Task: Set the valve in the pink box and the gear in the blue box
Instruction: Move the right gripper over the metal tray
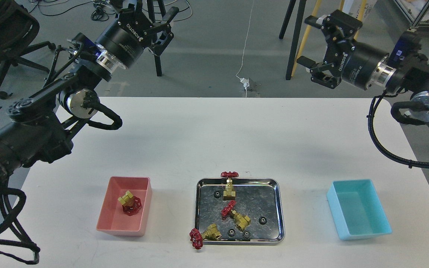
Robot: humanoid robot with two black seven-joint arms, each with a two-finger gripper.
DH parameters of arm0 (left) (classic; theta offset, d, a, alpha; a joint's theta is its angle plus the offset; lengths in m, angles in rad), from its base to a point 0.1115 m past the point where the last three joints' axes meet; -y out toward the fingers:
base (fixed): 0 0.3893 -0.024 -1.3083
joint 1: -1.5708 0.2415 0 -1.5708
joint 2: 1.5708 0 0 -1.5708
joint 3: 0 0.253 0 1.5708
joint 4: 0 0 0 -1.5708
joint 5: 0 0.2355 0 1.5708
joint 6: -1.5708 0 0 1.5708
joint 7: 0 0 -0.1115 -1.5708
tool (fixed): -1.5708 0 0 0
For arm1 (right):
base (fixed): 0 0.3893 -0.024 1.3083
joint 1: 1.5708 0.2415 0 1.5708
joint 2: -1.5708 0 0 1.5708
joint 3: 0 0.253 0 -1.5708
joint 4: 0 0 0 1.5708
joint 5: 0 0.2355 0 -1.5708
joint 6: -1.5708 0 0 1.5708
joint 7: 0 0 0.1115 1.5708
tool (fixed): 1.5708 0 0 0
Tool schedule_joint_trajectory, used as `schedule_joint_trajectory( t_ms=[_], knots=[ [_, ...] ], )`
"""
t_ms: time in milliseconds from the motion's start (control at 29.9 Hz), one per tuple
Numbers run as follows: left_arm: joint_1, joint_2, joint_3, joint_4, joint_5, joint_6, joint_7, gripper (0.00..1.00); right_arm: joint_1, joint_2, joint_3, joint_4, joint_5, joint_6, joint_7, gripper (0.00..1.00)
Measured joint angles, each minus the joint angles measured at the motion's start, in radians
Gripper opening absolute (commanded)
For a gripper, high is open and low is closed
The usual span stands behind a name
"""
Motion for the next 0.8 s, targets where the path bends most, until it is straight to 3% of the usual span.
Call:
schedule_joint_trajectory(
  t_ms=[167,267,334,501,635,802],
  knots=[
    [0.0,-0.041,-0.012,-0.005,-0.001,0.0,0.0,0.81,0.205,-0.038,-0.288,0.139,-0.173,0.0,-0.018,1.0],
    [0.0,-0.056,-0.029,-0.009,-0.001,0.0,0.0,0.81,0.31,-0.039,-0.445,0.245,-0.283,0.0,-0.059,1.0],
    [0.0,-0.06,-0.039,-0.011,-0.001,0.0,0.0,0.81,0.362,-0.042,-0.535,0.347,-0.394,0.0,-0.086,1.0],
    [0.0,-0.083,-0.054,-0.012,-0.001,0.0,0.0,0.81,0.434,-0.043,-0.77,0.585,-0.709,0.0,-0.1,1.0],
    [0.0,-0.1,-0.056,-0.014,0.0,0.0,0.0,0.81,0.448,-0.043,-0.947,0.625,-0.877,0.0,-0.101,1.0],
    [0.001,-0.125,-0.056,-0.014,0.002,0.0,0.0,0.82,0.435,-0.018,-1.022,0.626,-1.023,0.0,-0.096,1.0]
  ],
)
